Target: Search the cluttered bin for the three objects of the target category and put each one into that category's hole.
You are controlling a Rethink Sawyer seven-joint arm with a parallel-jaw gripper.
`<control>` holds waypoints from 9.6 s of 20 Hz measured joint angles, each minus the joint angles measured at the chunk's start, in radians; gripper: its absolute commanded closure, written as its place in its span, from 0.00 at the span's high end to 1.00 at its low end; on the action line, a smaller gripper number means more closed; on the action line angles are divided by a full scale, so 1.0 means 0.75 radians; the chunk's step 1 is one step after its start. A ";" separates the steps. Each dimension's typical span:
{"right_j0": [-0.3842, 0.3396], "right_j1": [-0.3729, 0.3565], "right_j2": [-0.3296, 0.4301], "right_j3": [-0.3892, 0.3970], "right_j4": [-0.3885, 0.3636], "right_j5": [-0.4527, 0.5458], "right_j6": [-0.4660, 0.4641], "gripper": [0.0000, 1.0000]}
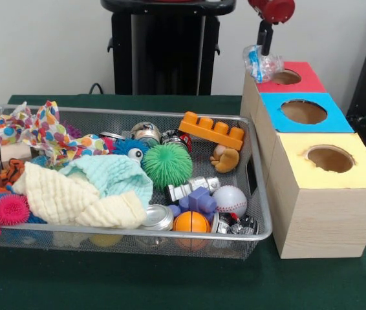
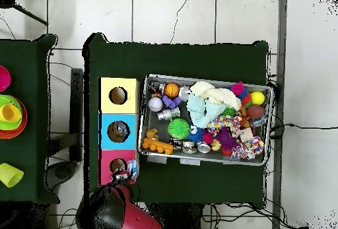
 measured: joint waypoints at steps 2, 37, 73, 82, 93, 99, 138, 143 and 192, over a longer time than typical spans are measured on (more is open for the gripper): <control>0.027 0.005 -0.002 0.000 0.020 0.000 0.015 0.00; 0.237 -0.010 -0.196 -0.105 -0.126 0.417 0.155 0.00; 0.214 0.019 -0.410 -0.299 -0.170 0.642 0.155 0.00; 0.170 0.127 -0.350 -0.365 -0.056 0.522 0.155 0.00; 0.175 0.235 -0.336 -0.478 -0.002 0.497 0.156 0.00; 0.191 0.277 -0.336 -0.551 0.022 0.497 0.181 0.00; 0.234 0.453 -0.297 -0.671 0.197 0.437 0.330 0.00; 0.236 0.467 -0.297 -0.670 0.197 0.436 0.330 0.00; 0.331 0.405 -0.465 -0.719 0.081 0.828 0.331 1.00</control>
